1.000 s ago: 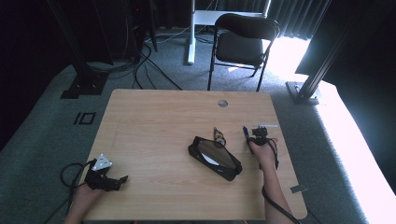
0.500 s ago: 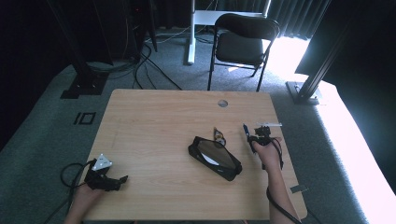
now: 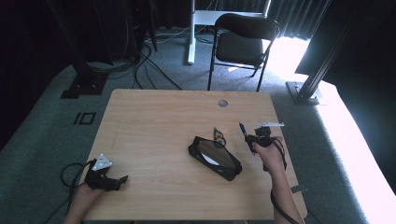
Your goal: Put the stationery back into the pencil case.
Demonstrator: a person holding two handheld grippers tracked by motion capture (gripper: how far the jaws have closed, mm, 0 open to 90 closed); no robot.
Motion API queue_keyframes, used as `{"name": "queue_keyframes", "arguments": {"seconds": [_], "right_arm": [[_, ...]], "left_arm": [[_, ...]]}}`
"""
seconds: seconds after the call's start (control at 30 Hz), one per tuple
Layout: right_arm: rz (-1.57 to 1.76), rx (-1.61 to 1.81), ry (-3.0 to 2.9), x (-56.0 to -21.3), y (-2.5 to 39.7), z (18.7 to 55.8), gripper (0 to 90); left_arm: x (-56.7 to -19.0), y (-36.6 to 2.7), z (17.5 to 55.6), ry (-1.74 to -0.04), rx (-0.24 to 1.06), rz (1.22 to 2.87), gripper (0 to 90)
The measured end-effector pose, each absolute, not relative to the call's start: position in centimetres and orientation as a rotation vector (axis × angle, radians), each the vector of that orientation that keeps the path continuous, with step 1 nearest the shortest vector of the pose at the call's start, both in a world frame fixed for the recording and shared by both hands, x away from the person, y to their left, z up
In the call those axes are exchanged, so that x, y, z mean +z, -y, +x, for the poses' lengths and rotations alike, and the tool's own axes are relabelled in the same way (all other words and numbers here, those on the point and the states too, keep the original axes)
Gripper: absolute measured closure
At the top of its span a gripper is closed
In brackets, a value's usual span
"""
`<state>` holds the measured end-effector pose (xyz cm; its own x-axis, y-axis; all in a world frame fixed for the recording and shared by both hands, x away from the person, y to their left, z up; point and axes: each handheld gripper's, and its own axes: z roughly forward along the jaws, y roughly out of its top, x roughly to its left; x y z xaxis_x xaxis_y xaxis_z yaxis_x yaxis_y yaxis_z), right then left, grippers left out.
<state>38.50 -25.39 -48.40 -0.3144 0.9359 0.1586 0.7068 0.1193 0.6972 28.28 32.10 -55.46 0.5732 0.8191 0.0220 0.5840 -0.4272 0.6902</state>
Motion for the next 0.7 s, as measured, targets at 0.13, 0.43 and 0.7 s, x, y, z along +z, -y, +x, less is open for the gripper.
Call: {"name": "queue_keyframes", "arguments": {"seconds": [0.13,0.43,0.7], "right_arm": [[1.568,1.046,-2.1,-47.6,24.8,37.9,79.3],[1.468,1.123,-2.17,-46.2,22.9,36.6,79.3],[1.386,1.217,-2.236,-45.5,21.4,35.8,79.3]], "left_arm": [[-55.5,-32.1,28.3,-1.114,0.474,2.163,1.2],[-55.5,-32.1,28.3,-1.114,0.474,2.163,1.2],[-55.5,-32.1,28.3,-1.115,0.474,2.163,1.2]]}}
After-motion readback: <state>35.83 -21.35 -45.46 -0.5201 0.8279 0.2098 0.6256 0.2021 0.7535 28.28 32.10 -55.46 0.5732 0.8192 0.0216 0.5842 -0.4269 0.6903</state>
